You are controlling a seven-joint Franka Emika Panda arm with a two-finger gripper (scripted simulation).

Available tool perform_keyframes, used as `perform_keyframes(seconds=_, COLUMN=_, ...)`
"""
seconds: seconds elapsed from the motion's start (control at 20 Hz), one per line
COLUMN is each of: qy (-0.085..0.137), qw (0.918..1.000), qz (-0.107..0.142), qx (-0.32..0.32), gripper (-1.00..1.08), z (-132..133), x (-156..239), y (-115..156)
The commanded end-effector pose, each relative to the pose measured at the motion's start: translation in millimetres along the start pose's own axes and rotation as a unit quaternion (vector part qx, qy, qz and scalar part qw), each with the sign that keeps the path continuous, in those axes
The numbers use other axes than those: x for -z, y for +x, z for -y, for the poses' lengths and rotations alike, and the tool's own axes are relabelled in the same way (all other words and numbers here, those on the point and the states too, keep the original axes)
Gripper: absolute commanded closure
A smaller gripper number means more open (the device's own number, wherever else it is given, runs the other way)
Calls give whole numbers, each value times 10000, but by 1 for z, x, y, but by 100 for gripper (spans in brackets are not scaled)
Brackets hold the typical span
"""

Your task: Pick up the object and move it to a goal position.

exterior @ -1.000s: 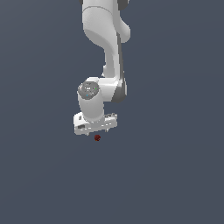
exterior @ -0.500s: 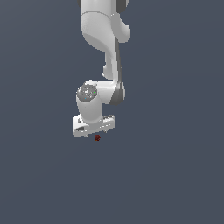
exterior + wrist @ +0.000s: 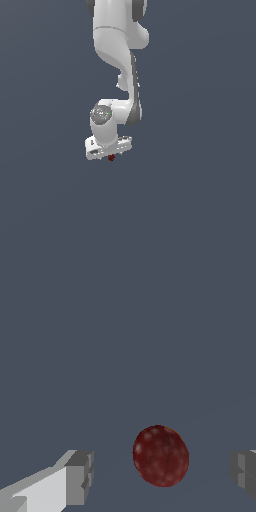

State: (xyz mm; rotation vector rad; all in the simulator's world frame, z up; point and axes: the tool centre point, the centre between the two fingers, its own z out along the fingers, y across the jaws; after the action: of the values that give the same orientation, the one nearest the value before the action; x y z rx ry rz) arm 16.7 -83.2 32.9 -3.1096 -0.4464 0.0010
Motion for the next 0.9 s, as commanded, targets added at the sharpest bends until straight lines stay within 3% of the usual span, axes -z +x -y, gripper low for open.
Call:
perform_keyframes(seconds=0.0, qy=-1, qw=10000, qz=-2, qx=4, gripper=-92, z=0, x=-10, y=0)
perform_keyframes(seconds=0.25, qy=-1, qw=10000, qz=-3, qx=6, gripper=-92, z=-1, x=-16, y=1)
perform_keyframes(seconds=0.3, qy=-1, qw=10000, qz=-3, qx=6, gripper=108, z=-1, x=-16, y=1)
perform_keyframes(seconds=0.85, qy=-1, qw=10000, qz=-3, qx=6, gripper=108, z=-1, x=-16, y=1)
